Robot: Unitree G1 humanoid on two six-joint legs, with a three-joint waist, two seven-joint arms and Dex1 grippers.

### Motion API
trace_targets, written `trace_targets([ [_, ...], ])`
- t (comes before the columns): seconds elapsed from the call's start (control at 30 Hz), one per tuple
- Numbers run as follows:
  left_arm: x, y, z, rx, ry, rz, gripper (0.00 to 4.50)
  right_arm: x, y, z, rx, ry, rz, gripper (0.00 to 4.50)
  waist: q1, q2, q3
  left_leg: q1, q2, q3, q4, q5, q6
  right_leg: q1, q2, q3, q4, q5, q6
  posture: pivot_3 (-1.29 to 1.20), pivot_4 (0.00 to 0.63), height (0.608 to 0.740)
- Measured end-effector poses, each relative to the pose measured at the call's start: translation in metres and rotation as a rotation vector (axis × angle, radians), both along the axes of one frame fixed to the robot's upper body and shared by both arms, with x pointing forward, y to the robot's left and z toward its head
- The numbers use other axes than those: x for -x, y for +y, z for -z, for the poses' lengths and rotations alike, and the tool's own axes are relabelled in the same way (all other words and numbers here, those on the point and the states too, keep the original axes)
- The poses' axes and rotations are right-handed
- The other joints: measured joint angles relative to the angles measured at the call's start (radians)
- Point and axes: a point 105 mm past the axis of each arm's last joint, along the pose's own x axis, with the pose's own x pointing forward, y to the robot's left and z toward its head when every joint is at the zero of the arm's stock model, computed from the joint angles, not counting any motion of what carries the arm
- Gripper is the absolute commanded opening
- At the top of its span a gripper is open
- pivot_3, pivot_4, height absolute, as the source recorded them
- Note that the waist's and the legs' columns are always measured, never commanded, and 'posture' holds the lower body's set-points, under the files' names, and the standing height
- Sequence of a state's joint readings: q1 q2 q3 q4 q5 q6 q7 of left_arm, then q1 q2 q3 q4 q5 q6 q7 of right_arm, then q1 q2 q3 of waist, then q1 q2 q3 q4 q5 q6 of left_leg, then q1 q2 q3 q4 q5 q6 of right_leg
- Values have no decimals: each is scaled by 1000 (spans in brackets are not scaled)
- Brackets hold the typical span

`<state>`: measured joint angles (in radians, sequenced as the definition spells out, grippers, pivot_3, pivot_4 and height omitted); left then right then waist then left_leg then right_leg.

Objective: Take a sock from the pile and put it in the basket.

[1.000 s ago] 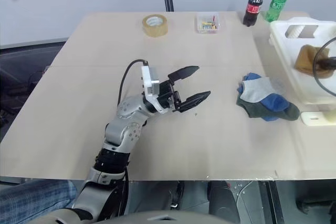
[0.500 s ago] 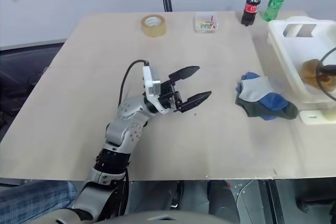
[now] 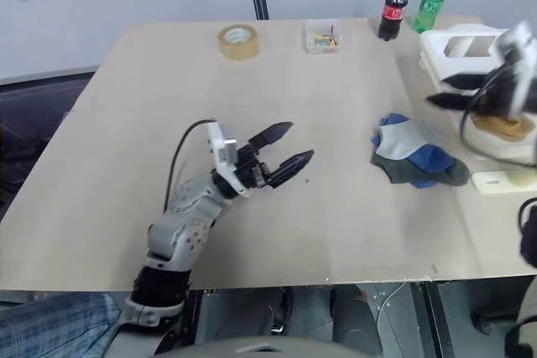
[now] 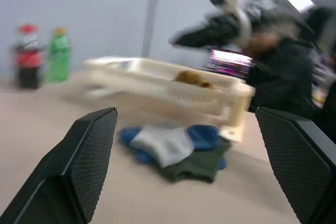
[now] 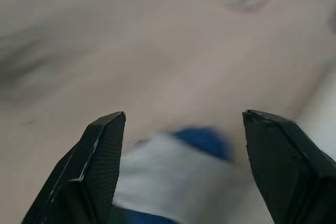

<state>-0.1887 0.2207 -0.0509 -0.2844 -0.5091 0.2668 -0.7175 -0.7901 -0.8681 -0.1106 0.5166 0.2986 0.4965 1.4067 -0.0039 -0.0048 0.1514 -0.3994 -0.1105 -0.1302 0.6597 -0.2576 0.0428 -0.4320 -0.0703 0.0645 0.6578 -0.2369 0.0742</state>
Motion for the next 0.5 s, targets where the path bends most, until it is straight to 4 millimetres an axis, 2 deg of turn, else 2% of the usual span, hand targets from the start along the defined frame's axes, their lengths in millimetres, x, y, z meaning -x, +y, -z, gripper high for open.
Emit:
trace_targets([
  [0.03, 0, 14, 10, -27, 45, -65, 4500, 8, 18, 24, -32, 31, -48, 3674, 0, 0, 0, 0, 0, 0, 0, 0, 0, -1, 0, 0, 1, 0, 0, 0, 150, 739],
  [0.07, 0, 20, 14, -39, 64, -94, 4500, 11, 26, 35, -53, 56, -67, 3674, 0, 1, 1, 0, 0, 0, 0, 0, 0, -1, 0, 0, 1, 0, 0, 0, 150, 739],
  [0.13, 7, 38, 24, -97, 100, -194, 4500, 32, 48, 65, -93, 82, -113, 3674, 16, 3, 2, 0, -2, 1, 4, 0, 1, 0, -1, 0, 3, 0, 0, 0, 150, 739],
  [0.3, 19, 64, 30, -181, 110, -351, 4500, 53, 56, 79, -96, 73, -112, 3674, 22, 3, 1, 5, -4, 1, 8, -3, 4, 8, -2, -1, 2, 1, 1, 0, 150, 739],
  [0.43, 28, 77, 34, -197, 138, -406, 4500, 67, 52, 99, -98, 121, -92, 3674, 20, 3, 1, 6, -3, 0, 8, -4, 6, 8, -2, -2, 2, 1, 1, 0, 150, 739],
  [0.5, 31, 80, 31, -205, 133, -425, 4500, 70, 51, 101, -86, 118, -91, 3674, 19, 3, 1, 6, -3, 0, 8, -4, 6, 9, -2, -2, 2, 1, 1, 0, 150, 739],
])
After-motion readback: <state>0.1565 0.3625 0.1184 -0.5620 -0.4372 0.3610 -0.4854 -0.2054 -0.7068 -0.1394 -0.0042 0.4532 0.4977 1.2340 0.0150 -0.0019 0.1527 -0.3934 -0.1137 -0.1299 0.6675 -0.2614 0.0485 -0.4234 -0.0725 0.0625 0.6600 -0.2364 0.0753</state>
